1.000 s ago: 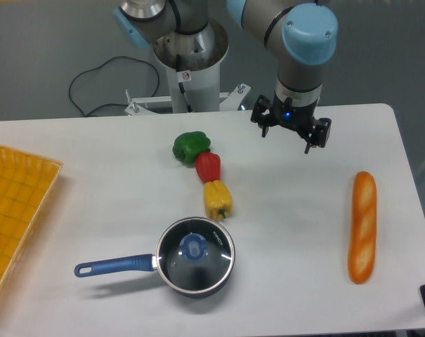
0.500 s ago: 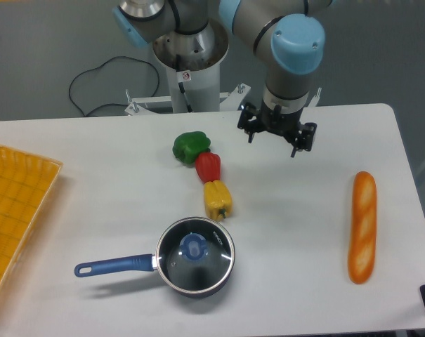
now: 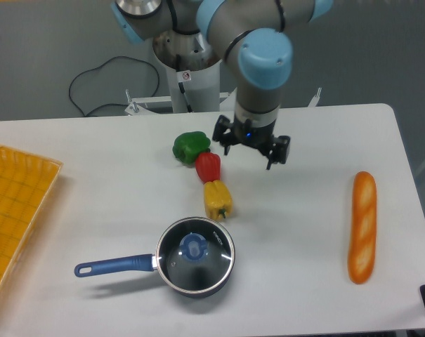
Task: Open the lid
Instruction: 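Lower the open gripper over the blue knob of the glass lid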
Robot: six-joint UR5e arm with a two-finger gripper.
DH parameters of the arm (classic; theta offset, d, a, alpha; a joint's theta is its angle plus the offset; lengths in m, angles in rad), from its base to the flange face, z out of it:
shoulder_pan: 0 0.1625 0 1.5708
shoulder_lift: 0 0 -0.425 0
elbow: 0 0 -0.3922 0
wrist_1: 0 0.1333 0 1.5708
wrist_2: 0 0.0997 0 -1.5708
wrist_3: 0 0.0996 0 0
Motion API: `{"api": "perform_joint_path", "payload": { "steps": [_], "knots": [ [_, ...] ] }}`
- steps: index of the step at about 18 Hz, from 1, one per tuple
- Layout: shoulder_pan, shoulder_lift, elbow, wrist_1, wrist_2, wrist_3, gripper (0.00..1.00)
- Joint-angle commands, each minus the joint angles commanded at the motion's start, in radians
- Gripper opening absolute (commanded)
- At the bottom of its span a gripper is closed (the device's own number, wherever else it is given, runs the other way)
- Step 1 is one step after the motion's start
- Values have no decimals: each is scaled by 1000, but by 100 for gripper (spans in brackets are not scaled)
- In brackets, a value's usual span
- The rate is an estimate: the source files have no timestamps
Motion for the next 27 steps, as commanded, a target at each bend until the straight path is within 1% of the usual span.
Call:
{"api": "perform_joint_path", "payload": {
  "steps": [2,4,7,15,21,27],
  "knots": [
    [-18,-28,24,2,5,-3,100],
    [-35,-58,63,0,11,-2,100],
    [-52,-91,98,-5,21,-5,100],
    [-95,-138,104,-6,26,-120,100],
    [-137,-193,152,-6,45,-164,100],
    [-158,-256,227,-3,37,-173,100]
  ]
}}
